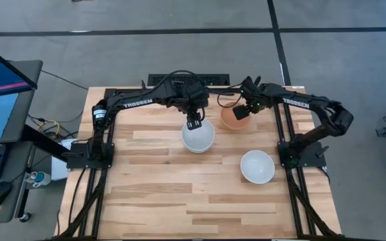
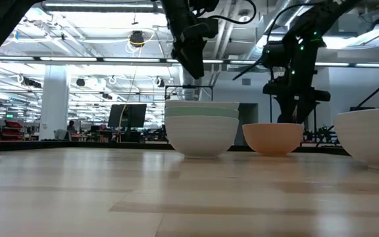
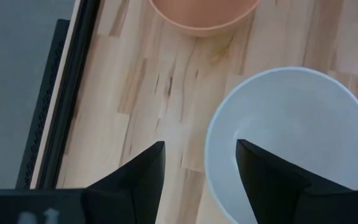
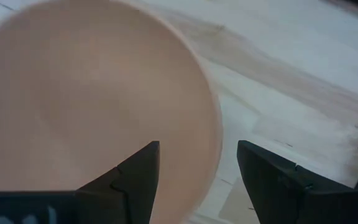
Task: Nest bowls inside each other
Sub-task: Stack the orange bowl on top of the stacked white bowl
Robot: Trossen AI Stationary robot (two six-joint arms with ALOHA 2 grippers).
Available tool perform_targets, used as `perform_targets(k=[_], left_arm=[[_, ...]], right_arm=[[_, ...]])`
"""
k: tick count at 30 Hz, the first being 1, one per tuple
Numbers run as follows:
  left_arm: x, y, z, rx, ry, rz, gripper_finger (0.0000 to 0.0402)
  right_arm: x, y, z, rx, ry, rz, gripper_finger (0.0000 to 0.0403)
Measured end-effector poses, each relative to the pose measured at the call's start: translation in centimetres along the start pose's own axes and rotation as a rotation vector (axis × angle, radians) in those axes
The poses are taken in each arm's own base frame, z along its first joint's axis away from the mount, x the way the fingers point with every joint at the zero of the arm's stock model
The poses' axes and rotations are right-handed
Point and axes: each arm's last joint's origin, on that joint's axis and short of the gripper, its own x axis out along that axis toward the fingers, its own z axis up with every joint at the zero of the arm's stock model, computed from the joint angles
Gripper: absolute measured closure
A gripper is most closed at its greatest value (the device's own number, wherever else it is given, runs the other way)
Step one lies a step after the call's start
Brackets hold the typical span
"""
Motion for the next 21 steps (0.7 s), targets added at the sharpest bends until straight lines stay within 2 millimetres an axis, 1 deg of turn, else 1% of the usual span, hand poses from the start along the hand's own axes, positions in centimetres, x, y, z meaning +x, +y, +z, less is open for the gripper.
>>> perform_targets(k=[3, 7, 10, 13, 18, 21], left_arm=[[0.00, 0.04, 0.00, -0.002, 0.000, 0.001, 0.0212], [0.01, 0.02, -0.01, -0.002, 0.001, 0.000, 0.0212], [0.01, 0.02, 0.00, -0.002, 0.000, 0.000, 0.0212], [0.01, 0.03, 0.01, -0.001, -0.002, 0.000, 0.0212], [0.01, 0.03, 0.02, -0.001, -0.002, 0.000, 0.0212], [0.01, 0.03, 0.02, 0.000, -0.002, 0.000, 0.0212]], right_arm=[[0.74, 0.53, -0.11, -0.019, 0.031, -0.004, 0.0162], [0.82, 0.99, -0.10, -0.030, 0.014, -0.005, 0.0163], [0.81, 0.99, -0.07, -0.031, 0.009, -0.009, 0.0178], [0.83, 0.81, -0.03, -0.026, 0.017, -0.002, 0.0220], [0.83, 0.82, -0.03, -0.026, 0.018, 0.001, 0.0318], [0.83, 0.83, -0.03, -0.027, 0.018, 0.002, 0.0348]])
